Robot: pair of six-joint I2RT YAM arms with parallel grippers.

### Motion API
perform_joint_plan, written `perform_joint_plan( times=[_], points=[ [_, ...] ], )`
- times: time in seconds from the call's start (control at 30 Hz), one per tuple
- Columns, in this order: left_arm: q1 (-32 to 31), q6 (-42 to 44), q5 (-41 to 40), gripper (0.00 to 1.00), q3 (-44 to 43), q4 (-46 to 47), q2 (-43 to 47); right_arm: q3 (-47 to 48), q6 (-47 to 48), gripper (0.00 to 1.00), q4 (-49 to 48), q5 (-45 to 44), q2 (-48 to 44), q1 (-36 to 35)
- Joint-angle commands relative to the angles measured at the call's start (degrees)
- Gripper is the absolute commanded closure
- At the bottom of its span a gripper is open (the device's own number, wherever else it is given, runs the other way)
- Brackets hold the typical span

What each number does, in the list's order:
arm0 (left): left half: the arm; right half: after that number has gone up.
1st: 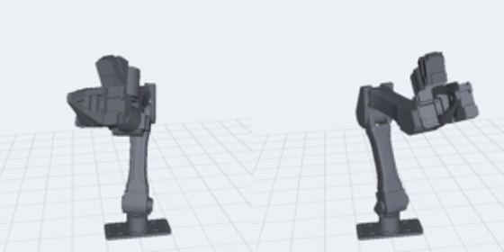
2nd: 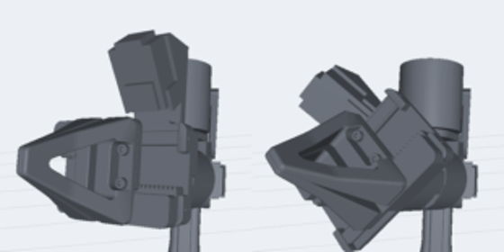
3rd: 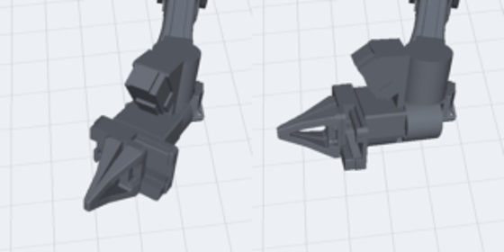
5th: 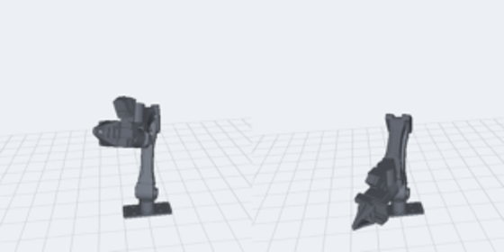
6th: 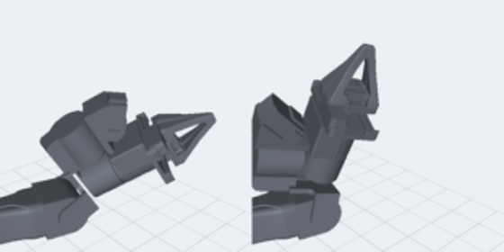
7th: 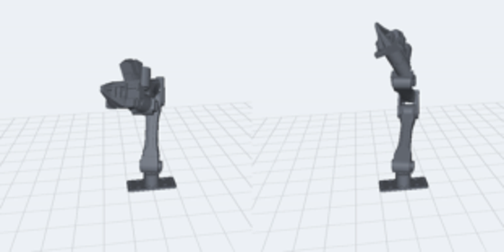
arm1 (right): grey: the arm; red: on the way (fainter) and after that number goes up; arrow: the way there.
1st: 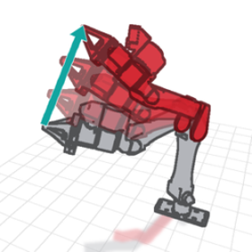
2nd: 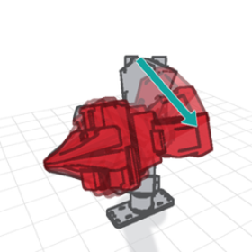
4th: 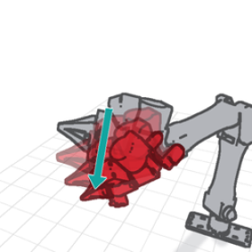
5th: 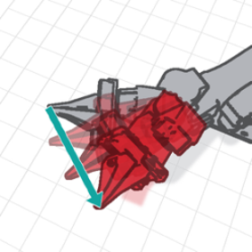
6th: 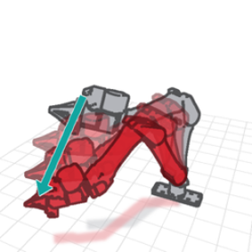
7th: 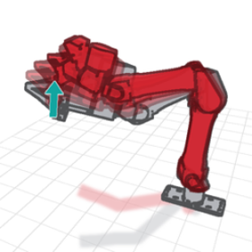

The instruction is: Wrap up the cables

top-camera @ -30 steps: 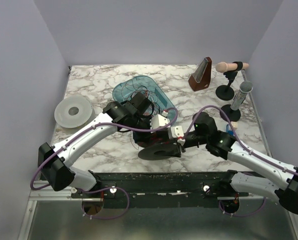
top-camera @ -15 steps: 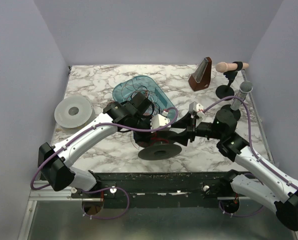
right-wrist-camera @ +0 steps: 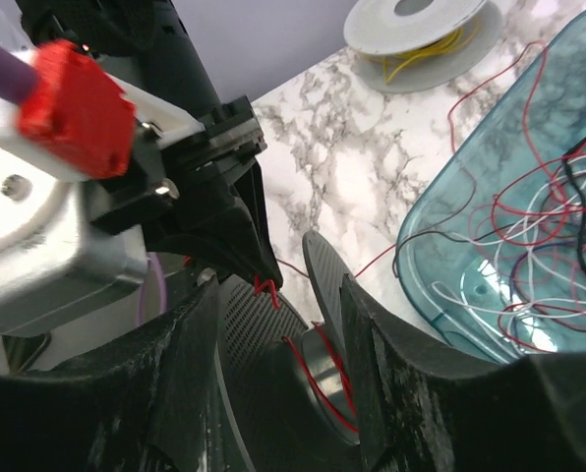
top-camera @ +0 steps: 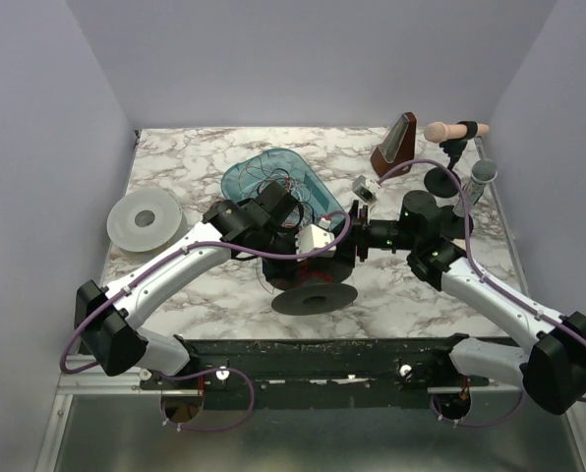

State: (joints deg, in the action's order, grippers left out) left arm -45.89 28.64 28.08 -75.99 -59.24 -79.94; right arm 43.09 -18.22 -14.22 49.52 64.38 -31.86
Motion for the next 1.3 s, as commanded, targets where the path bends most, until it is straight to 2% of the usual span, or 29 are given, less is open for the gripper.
perform_joint_plan(
  times=[0.0, 0.2, 0.3, 0.43, 0.57, 0.73, 0.87, 0.9, 0.93, 1.0, 1.07, 1.1, 1.17, 1.27],
  points=[
    [-0.4, -0.1, 1.1, 1.0, -1.0, 0.1, 0.2, 0.9, -2.4, 0.41, -3.0, 5.2, 2.6, 0.1],
    [-0.3, 0.0, 1.1, 1.0, -1.4, -0.1, -0.2, 0.3, -3.1, 0.48, -4.3, 6.2, 4.7, 0.0],
    [-0.3, 0.1, 1.1, 1.0, -1.4, -0.3, -0.4, -0.6, -5.3, 0.57, -8.5, 7.1, 4.7, 0.0],
    [-0.4, 0.1, 1.0, 1.0, -1.6, -0.2, -0.4, 0.5, -3.9, 0.63, -5.7, 7.2, 5.9, -0.1],
    [-0.4, 0.1, 0.8, 1.0, -1.6, -0.3, -0.5, 0.2, -5.3, 0.79, -7.5, 8.4, 6.4, 0.0],
    [-0.4, 0.0, 0.6, 1.0, -1.8, -0.3, -0.7, 0.2, -4.3, 0.98, -4.7, 8.6, 5.9, -0.1],
    [-0.3, 0.2, -0.3, 1.0, -2.0, -0.7, -0.5, -1.8, -3.7, 0.99, -4.5, 5.1, 3.4, -0.1],
    [-0.4, 0.4, -0.6, 0.97, -2.0, -0.9, -0.5, -2.0, -3.1, 0.99, -3.6, 4.0, 2.7, -0.1],
    [-0.4, 0.4, -1.1, 0.88, -2.2, -0.8, -0.5, -2.2, -2.6, 0.99, -2.7, 3.0, 2.0, 0.0],
    [-0.3, 0.6, -1.5, 0.78, -2.7, -1.0, -0.4, -2.8, -1.7, 0.99, -1.1, 1.5, 1.0, -0.1],
    [-0.4, 0.4, -1.4, 0.6, -3.6, -1.1, -0.4, -3.5, -1.1, 0.99, 0.4, 0.1, 0.3, -0.1],
    [-0.4, 0.3, -1.3, 0.54, -4.2, -1.3, -0.6, -3.9, -0.9, 0.99, 0.9, -0.7, -0.2, -0.1],
    [-0.4, 0.4, -0.6, 0.46, -5.5, -2.0, -0.9, -4.7, -0.9, 0.99, 1.1, -2.3, -0.8, 0.0],
    [-0.4, -0.6, 0.1, 0.43, -8.1, -2.3, -1.4, -6.1, -2.8, 0.99, 0.3, -5.4, -1.4, -0.1]
  ],
)
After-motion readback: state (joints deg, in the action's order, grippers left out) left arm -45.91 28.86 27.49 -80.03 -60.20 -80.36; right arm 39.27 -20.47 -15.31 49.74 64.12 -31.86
